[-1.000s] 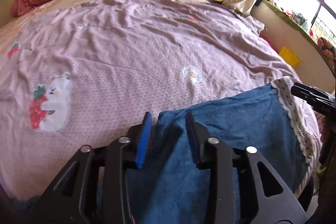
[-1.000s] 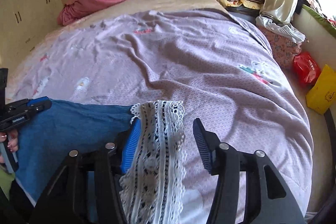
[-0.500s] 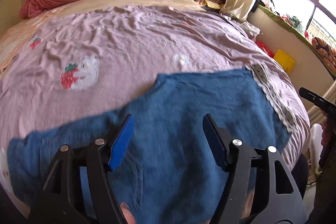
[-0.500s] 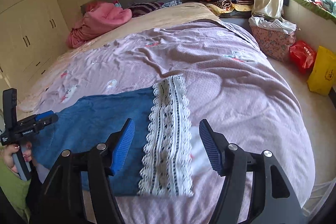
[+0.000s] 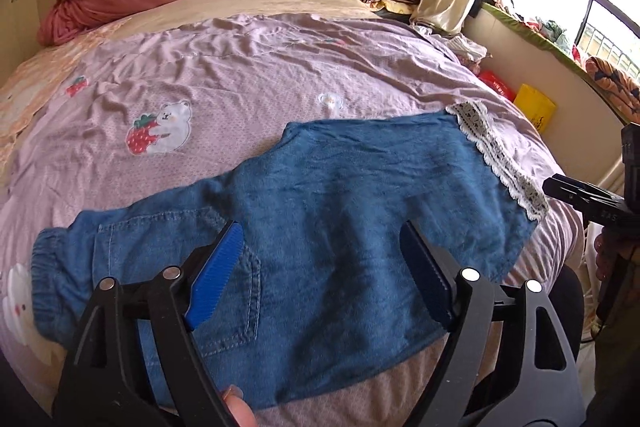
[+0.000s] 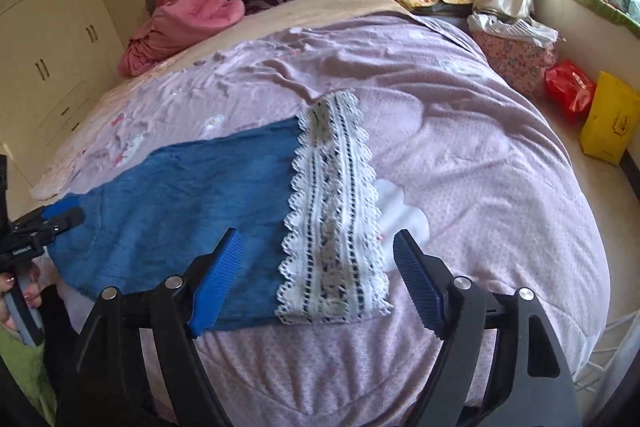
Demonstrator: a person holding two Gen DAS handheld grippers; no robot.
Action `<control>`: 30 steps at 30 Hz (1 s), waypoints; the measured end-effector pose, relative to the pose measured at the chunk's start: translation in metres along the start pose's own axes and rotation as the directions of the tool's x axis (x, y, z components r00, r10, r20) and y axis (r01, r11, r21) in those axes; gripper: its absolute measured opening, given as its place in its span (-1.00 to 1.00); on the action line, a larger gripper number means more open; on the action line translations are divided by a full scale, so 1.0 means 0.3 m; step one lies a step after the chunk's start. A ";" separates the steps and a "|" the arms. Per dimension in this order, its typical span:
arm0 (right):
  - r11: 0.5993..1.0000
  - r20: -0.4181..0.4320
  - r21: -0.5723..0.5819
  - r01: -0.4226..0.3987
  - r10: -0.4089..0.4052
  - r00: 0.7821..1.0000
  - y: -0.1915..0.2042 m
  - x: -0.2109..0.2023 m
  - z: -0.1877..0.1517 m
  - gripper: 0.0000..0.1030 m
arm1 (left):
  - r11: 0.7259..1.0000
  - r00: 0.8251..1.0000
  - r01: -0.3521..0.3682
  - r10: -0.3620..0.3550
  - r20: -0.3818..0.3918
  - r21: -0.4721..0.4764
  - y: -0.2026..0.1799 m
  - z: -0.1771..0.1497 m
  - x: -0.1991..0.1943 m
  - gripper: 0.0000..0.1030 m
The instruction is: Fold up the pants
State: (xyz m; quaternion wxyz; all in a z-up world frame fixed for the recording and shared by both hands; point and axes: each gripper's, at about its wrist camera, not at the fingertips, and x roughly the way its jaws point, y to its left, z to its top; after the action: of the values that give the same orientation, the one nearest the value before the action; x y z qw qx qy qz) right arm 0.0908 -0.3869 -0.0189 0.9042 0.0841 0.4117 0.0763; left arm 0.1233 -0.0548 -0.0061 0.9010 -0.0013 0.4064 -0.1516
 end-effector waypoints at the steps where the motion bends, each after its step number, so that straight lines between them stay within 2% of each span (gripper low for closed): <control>1: 1.000 -0.018 0.013 0.004 -0.004 1.000 -0.012 0.012 -0.005 0.49 | 1.000 1.000 -0.003 0.003 -0.004 0.001 -0.001 -0.007 0.000 0.43; 6: 0.996 -0.061 0.080 -0.045 0.050 0.997 -0.064 0.061 -0.015 0.47 | 1.000 0.999 -0.022 0.022 -0.037 0.013 -0.007 -0.057 0.007 0.43; 9: 0.988 -0.090 0.109 -0.113 0.123 0.988 -0.065 0.092 -0.025 0.21 | 0.999 0.998 -0.018 0.020 -0.058 0.029 -0.026 -0.089 0.019 0.43; 13: 0.985 -0.106 0.112 -0.128 0.140 0.984 -0.055 0.109 -0.046 0.06 | 0.999 0.997 -0.004 0.008 -0.081 0.050 -0.062 -0.127 0.040 0.43; 17: 0.980 -0.104 0.121 -0.156 0.169 0.980 -0.053 0.101 -0.056 -0.06 | 0.997 0.994 -0.018 0.026 -0.103 0.076 -0.088 -0.159 0.070 0.43; 20: 0.982 -0.104 0.126 -0.143 0.156 0.982 -0.063 0.098 -0.063 -0.07 | 0.994 0.991 -0.061 0.071 -0.109 0.085 -0.079 -0.175 0.083 0.43; 21: 0.986 -0.101 0.118 -0.116 0.128 0.987 -0.065 0.096 -0.066 -0.05 | 0.995 0.991 -0.066 0.074 -0.107 0.080 -0.071 -0.178 0.079 0.43; 25: 0.987 -0.095 0.117 -0.108 0.119 0.988 -0.066 0.094 -0.081 -0.03 | 0.996 0.992 -0.074 0.079 -0.103 0.049 -0.031 -0.189 0.058 0.43; 30: 0.987 -0.087 0.137 -0.089 0.102 0.991 -0.069 0.100 -0.097 0.03 | 0.992 0.986 -0.112 0.118 -0.121 0.057 -0.023 -0.209 0.073 0.43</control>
State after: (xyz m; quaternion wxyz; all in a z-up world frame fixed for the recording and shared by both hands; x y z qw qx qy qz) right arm 0.0896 -0.3981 -0.0642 0.8715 0.1601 0.4534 0.0959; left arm 0.0891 -0.0599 -0.0632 0.8809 0.0542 0.4574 -0.1092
